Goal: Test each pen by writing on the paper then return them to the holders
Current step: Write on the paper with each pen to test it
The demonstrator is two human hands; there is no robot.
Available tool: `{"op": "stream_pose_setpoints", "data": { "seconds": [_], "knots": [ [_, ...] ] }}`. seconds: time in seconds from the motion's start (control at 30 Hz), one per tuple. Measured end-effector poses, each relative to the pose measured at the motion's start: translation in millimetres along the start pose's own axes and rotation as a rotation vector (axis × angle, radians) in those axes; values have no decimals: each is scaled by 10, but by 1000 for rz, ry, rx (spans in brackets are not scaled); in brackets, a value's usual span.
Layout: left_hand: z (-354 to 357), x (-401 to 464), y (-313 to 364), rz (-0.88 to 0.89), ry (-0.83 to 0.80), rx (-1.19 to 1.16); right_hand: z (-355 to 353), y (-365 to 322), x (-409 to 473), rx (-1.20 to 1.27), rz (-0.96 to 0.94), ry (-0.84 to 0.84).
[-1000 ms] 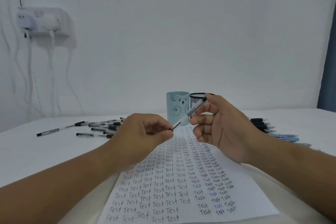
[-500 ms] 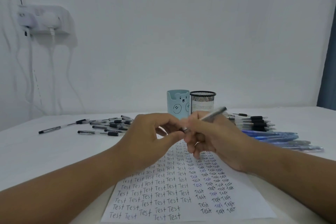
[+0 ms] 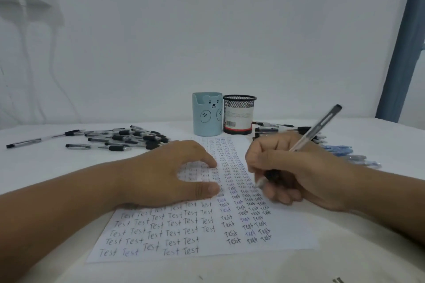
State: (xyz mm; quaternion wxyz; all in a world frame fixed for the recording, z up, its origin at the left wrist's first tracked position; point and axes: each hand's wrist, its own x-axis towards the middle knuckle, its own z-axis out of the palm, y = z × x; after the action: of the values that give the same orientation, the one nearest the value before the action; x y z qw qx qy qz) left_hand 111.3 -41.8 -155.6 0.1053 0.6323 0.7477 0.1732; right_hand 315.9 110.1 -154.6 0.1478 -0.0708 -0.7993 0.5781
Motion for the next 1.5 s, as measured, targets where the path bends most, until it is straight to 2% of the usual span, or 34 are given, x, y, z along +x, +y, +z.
{"op": "stream_pose_setpoints", "data": {
  "seconds": [0.1,0.2,0.37,0.6,1.5],
  "knots": [
    [6,10,-19,8,8,12,37,-27,-49,-39,-54,-36],
    [10,26,-29,7,9,-2,56,-6,-83,-174,-115,17],
    [14,37,-53,6,12,11,63,11,-85,-345,-88,86],
    [1,46,-51,12,24,27,87,-19,-82,-417,-81,84],
    [-3,45,-71,20,22,22,67,-8,-83,-368,-85,13]
  ]
}}
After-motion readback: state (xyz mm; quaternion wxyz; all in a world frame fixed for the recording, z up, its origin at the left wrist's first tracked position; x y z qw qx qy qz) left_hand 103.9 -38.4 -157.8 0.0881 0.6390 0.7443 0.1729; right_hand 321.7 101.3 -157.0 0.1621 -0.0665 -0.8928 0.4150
